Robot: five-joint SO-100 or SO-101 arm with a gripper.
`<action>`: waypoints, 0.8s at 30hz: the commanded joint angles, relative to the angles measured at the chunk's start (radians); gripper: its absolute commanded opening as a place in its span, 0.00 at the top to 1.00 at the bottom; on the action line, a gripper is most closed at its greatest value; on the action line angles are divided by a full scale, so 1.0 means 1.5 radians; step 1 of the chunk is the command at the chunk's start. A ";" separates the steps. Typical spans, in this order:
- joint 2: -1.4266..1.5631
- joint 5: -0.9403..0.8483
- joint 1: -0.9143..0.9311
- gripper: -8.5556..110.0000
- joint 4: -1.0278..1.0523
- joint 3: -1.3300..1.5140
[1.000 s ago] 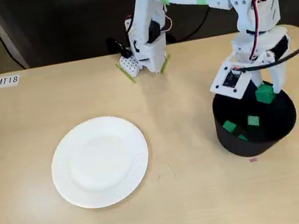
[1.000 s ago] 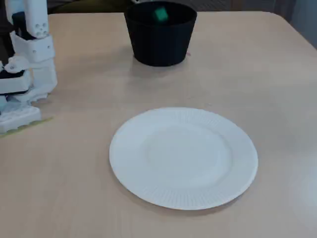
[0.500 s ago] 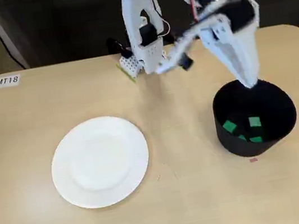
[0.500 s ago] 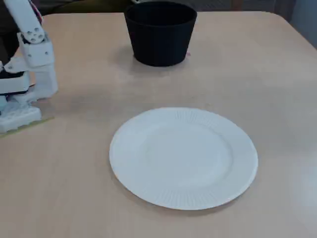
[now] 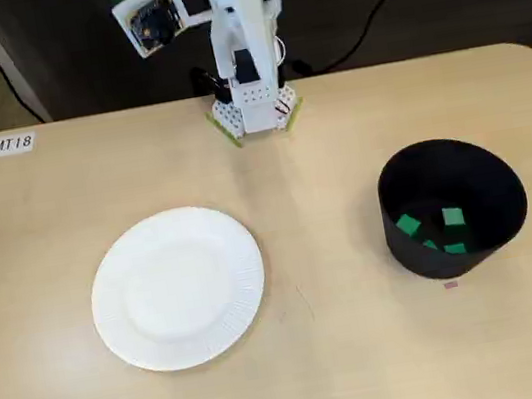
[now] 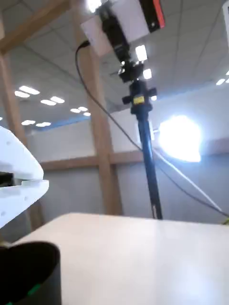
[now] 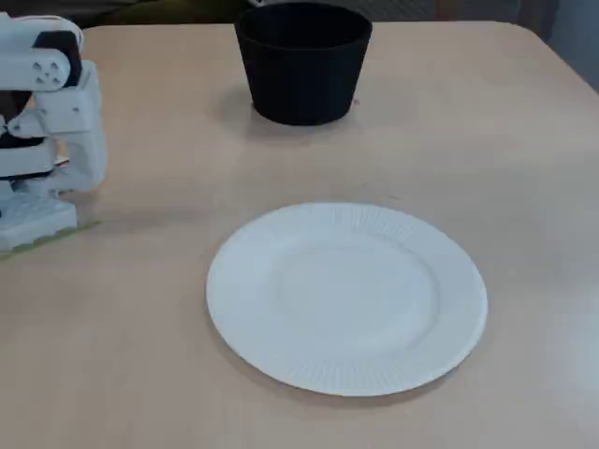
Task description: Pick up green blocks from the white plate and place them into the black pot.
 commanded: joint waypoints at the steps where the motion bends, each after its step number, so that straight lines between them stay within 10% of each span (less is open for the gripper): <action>1: 0.080 -0.029 -0.019 0.95 -0.009 0.159; 24: 0.080 -0.089 0.031 0.95 -0.052 0.419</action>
